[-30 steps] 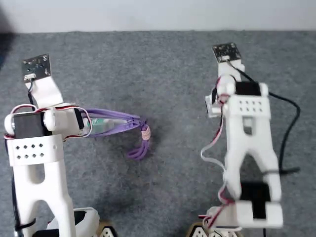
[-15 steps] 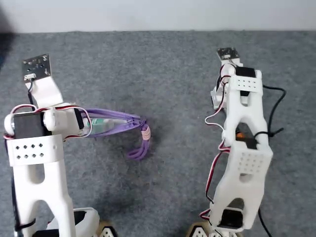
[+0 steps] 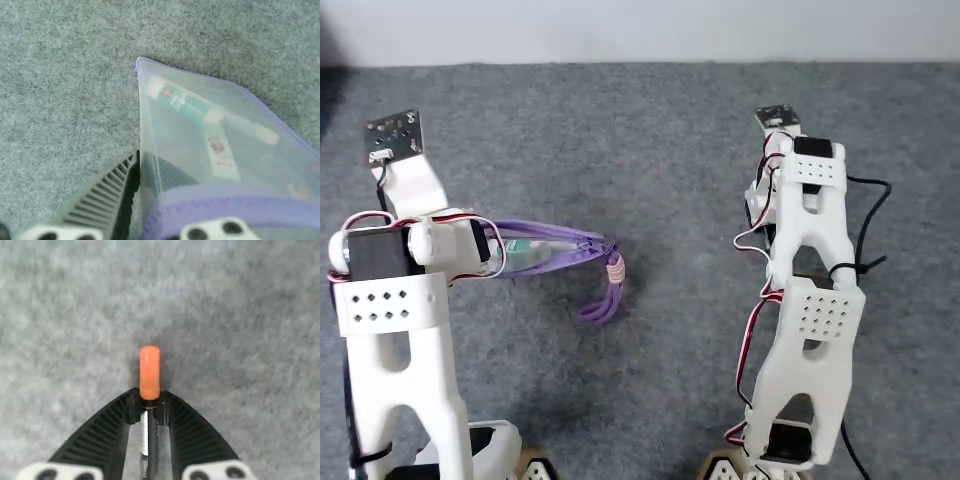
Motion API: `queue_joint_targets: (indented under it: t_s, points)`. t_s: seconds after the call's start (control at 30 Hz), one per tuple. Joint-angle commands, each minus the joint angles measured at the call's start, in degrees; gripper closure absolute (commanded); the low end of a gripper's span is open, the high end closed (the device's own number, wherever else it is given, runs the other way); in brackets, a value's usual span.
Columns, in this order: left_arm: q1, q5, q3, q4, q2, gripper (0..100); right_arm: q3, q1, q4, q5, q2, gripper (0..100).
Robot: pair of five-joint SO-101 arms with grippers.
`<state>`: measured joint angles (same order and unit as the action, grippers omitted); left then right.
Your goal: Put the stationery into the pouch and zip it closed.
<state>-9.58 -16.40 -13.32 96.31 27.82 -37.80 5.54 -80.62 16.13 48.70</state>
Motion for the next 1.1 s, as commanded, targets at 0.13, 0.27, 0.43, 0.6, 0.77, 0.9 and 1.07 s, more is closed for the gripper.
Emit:
queue_joint_targets:
  t_s: [0.13,0.27,0.43,0.6,0.77,0.9,1.07]
  points:
    - [0.18,-0.26,0.13,-0.35,-0.18,99,-8.88,0.31,-9.63,0.53,-0.66,99.1]
    - [0.18,-0.26,0.13,-0.35,-0.18,99,-17.41,0.22,-18.86,0.44,-0.66,99.1]
    - [0.18,-0.26,0.13,-0.44,-0.18,99,-25.67,-0.04,-22.29,0.44,-1.45,99.1]
    - [0.18,-0.26,0.31,-0.44,-0.18,99,-21.01,-0.92,-22.46,0.35,-9.63,99.1]
    - [0.18,-0.35,0.31,-0.44,0.18,99,-4.13,-3.38,-22.37,0.00,-25.10,99.1]
    - [0.18,-0.35,0.31,-0.44,-0.09,99,8.09,-7.96,-22.20,-2.55,-38.11,99.1]
    - [0.18,-0.35,0.31,-1.23,0.09,99,16.88,-15.08,-22.11,-9.23,-51.65,99.1]
